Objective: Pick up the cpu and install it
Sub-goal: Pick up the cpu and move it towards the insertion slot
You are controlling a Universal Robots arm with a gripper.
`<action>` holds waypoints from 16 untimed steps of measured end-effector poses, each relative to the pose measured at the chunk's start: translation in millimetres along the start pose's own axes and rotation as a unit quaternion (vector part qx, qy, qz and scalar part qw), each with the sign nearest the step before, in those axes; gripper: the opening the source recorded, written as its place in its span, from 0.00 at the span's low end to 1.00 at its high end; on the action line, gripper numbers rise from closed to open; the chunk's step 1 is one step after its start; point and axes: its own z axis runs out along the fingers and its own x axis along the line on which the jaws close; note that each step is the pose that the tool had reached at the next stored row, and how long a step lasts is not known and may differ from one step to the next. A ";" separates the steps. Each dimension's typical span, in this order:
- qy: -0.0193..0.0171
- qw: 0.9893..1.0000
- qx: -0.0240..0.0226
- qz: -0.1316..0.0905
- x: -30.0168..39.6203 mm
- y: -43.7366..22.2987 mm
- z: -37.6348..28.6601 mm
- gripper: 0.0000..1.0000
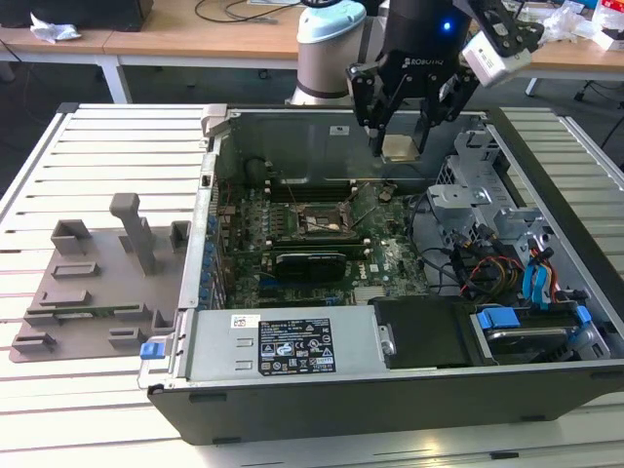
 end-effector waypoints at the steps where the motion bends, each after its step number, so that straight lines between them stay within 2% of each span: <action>1: 0.000 1.000 0.000 0.000 0.2 0.0 0.8 0.55; 7: 0.000 1.000 0.000 0.000 1.3 0.2 6.1 0.55; 10: 0.000 1.000 0.000 0.000 2.5 0.8 12.8 0.55; 12: 0.000 1.000 0.000 0.000 3.4 2.3 14.2 0.55; 14: 0.000 1.000 0.000 0.000 6.1 8.3 16.2 0.55; 16: 0.000 1.000 0.000 0.000 11.1 11.4 18.3 0.55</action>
